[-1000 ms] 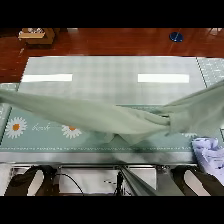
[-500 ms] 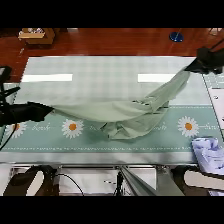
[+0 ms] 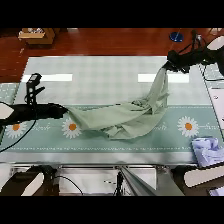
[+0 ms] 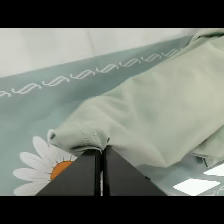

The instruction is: Fold the shirts.

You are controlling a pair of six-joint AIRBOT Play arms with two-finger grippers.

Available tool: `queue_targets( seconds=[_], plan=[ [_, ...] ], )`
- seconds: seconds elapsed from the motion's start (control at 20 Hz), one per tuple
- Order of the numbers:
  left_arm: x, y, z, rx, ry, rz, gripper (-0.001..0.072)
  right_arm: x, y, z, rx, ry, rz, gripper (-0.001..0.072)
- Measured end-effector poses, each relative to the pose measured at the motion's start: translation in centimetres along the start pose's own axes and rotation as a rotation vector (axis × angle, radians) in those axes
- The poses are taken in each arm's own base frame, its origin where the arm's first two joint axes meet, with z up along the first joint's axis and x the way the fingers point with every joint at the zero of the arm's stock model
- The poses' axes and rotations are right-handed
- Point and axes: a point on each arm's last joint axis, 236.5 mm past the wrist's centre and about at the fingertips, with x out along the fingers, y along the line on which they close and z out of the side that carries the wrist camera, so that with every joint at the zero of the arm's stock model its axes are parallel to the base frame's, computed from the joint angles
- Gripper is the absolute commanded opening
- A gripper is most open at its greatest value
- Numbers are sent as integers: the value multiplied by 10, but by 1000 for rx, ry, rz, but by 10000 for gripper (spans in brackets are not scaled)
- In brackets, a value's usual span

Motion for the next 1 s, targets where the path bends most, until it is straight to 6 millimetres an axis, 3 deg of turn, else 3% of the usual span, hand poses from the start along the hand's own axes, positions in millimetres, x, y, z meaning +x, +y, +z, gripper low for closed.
queue_targets(
  seconds=[0.1, 0.2, 0.35, 0.5, 0.6, 0.75, 1.0],
  plan=[
    [10, 1, -6, -7, 35, -8, 35, 8, -6, 0, -3, 5, -7, 204],
    [15, 1, -8, -10, 48, -10, 35, 2, -9, -1, -39, 15, -5, 397],
    [18, 1, -11, -11, 62, -13, 35, -27, -24, -22, -122, 98, -51, 430],
    [19, 2, -12, -9, 66, -10, 35, -55, -66, -76, -136, 268, -166, 436],
    [20, 3, -12, -9, 68, -10, 35, -67, -83, -121, -97, 356, -174, 490],
    [20, 3, -12, -8, 69, -8, 35, -70, -81, -186, -25, 416, -92, 491],
    [20, 4, -12, -6, 67, -7, 35, -50, -68, -262, 88, 444, 14, 492]
  ],
)
